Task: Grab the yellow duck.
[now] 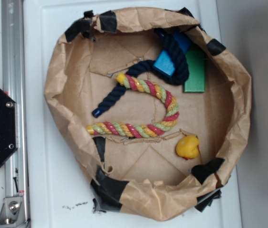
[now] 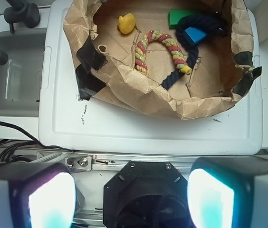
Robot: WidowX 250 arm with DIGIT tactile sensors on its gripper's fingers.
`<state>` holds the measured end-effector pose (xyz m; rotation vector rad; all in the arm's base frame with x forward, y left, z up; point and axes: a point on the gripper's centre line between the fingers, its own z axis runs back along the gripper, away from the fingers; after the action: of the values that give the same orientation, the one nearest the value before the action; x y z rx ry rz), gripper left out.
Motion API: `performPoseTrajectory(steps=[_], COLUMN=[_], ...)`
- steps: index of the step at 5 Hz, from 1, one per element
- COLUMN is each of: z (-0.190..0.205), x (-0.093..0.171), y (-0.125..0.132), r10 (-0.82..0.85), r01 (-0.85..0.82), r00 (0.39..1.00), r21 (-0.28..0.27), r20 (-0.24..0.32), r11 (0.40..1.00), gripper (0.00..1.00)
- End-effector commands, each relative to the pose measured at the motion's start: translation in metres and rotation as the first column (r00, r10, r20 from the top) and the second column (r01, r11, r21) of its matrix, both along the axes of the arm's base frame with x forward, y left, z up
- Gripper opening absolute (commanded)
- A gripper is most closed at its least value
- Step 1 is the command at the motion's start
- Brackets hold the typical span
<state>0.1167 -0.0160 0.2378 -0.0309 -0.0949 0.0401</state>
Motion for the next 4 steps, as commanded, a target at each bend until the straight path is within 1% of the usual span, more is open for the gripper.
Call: performPoseTrajectory(steps=[1,2,3,4], z=[0.0,-0.036,-0.048,-0.063], x=[0.0,0.049,0.094,0.135], y=[0.0,0.018,0.029,0.034], r10=[0.0,-0.056,-0.044,-0.076], r01=[0.0,0.025,0.005,0.039], r00=[1.0,0.971,0.947,0.938], r21=[0.0,0.132,0.122,0.117], r20=[0.0,0.232,0.317,0.338], r11=[1.0,0.991,0.993,0.992], gripper=[1.0,1.0,1.0,1.0])
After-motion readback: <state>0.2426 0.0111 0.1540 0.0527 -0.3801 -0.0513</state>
